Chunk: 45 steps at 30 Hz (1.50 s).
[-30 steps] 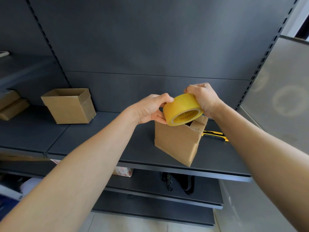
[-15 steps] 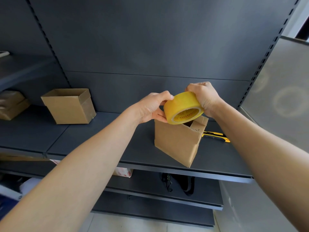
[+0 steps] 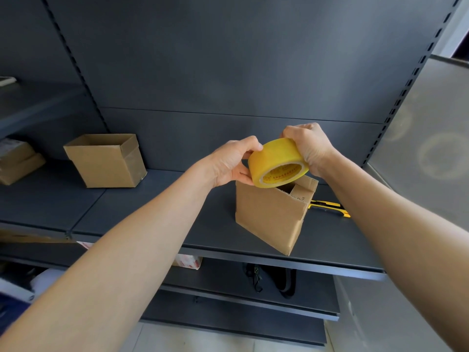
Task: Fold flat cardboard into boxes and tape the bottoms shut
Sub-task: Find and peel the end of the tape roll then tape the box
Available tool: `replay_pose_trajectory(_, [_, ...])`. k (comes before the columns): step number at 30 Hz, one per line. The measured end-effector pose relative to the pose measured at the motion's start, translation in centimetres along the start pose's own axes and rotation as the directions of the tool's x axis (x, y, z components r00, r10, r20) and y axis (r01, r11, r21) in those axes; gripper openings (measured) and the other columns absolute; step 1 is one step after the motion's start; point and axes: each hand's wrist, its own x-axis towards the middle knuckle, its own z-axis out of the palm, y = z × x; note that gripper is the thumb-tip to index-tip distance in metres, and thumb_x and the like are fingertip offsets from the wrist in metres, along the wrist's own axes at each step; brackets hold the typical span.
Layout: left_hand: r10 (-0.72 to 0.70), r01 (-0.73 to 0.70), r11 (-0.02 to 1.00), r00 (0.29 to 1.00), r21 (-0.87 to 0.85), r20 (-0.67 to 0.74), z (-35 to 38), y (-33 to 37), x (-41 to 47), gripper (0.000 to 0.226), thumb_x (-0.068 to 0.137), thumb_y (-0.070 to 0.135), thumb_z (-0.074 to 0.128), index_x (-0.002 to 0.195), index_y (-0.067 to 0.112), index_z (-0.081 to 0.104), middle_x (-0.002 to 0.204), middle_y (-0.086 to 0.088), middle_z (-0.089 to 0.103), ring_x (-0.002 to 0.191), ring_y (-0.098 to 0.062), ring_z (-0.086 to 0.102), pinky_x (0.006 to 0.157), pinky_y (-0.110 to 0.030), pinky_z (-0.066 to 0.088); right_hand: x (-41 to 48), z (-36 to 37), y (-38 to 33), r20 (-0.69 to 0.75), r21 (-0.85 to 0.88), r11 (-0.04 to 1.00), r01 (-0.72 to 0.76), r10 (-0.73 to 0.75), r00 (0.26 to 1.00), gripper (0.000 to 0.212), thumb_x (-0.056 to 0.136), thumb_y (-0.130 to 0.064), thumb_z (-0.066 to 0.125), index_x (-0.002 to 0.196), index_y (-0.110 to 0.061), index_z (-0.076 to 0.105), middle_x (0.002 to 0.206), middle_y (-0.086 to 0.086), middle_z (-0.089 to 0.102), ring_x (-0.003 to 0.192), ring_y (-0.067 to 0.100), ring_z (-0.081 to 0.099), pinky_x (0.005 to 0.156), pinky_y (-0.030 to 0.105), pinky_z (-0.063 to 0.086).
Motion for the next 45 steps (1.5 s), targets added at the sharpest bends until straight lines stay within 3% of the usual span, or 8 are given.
replay_pose_trajectory(9, [0.06,-0.051,0.996,0.988,0.07,-0.139,0.0,-0.2,0.1,0.021,0.08,0.006,0.046,0.068,0.014,0.06,0.081,-0.01,0.066,0.08,-0.034,0.069,0.076,-0.048,0.058,-0.1,1.0,-0.6,-0.069,-0.025,0.999,0.047,-0.048,0.996,0.006,0.079,-0.019,0.058,0.075,-0.014,0.056,0.066,0.011,0.04,0.056,0.018,0.039,0.05,0.023,0.033])
replay_pose_trajectory(12, [0.017,-0.015,1.0,0.992,0.018,-0.124,-0.6,-0.2,0.1,0.012,0.088,0.024,0.056,0.087,0.018,0.067,0.106,-0.005,0.067,0.093,-0.031,0.069,0.086,-0.048,0.054,0.2,0.7,-0.8,-0.135,-0.05,0.996,0.076,-0.082,0.987,0.011,0.08,-0.021,0.057,0.073,-0.014,0.053,0.067,0.009,0.035,0.059,0.019,0.034,0.052,0.025,0.029])
replay_pose_trajectory(15, [-0.007,0.019,0.998,0.984,0.067,-0.176,-0.9,-0.1,0.5,0.034,0.087,0.043,0.065,0.105,0.015,0.061,0.108,-0.006,0.067,0.095,-0.027,0.069,0.086,-0.045,0.055,0.4,0.8,-0.6,-0.175,-0.089,0.991,0.097,-0.111,0.978,0.02,0.078,-0.02,0.057,0.065,-0.009,0.046,0.062,0.006,0.03,0.059,0.019,0.029,0.054,0.028,0.024])
replay_pose_trajectory(21, [-0.056,0.066,0.997,0.973,0.037,-0.223,-0.6,0.3,0.3,0.016,0.087,0.018,0.069,0.096,0.007,0.063,0.102,-0.012,0.07,0.091,-0.026,0.069,0.079,-0.04,0.059,0.0,1.7,0.2,-0.218,-0.225,0.956,0.186,-0.236,0.947,0.033,0.077,-0.018,0.057,0.064,0.01,0.047,0.06,0.008,0.029,0.056,0.017,0.024,0.049,0.028,0.02])
replay_pose_trajectory(27, [-0.108,0.139,0.987,0.946,0.079,-0.307,-0.7,1.0,0.1,0.008,0.086,0.007,0.069,0.091,0.003,0.065,0.086,-0.012,0.068,0.077,-0.021,0.069,0.065,-0.032,0.06,-0.1,2.3,0.2,-0.169,-0.365,0.885,0.287,-0.367,0.915,0.039,0.075,-0.014,0.057,0.05,-0.013,0.028,0.052,0.001,0.02,0.054,0.016,0.017,0.046,0.029,0.018])
replay_pose_trajectory(35, [-0.145,0.2,0.973,0.917,0.114,-0.371,-0.6,1.6,0.0,0.007,0.085,0.002,0.066,0.08,0.002,0.062,0.071,-0.01,0.065,0.064,-0.019,0.067,0.058,-0.03,0.059,-0.4,3.1,0.6,-0.145,-0.445,0.838,0.318,-0.418,0.897,0.031,0.077,-0.016,0.057,0.055,0.004,0.049,0.052,0.008,0.037,0.053,0.019,0.029,0.049,0.026,0.028])
replay_pose_trajectory(39, [-0.125,0.194,0.971,0.91,0.137,-0.395,-0.2,1.4,0.3,0.007,0.084,0.002,0.062,0.076,0.003,0.06,0.067,-0.009,0.062,0.059,-0.017,0.065,0.051,-0.027,0.057,-0.4,3.2,0.9,-0.153,-0.416,0.847,0.329,-0.422,0.894,0.031,0.076,-0.014,0.057,0.054,0.005,0.046,0.053,0.009,0.033,0.054,0.019,0.026,0.048,0.026,0.025])
replay_pose_trajectory(45, [-0.123,0.169,0.981,0.917,0.091,-0.38,-0.1,1.2,0.6,0.008,0.079,0.005,0.059,0.072,0.005,0.061,0.064,-0.006,0.061,0.055,-0.016,0.063,0.052,-0.025,0.055,-0.1,2.9,1.0,-0.222,-0.243,0.947,0.209,-0.264,0.938,0.042,0.073,-0.014,0.057,0.048,-0.016,0.024,0.045,-0.007,0.015,0.046,0.012,0.013,0.04,0.024,0.012])
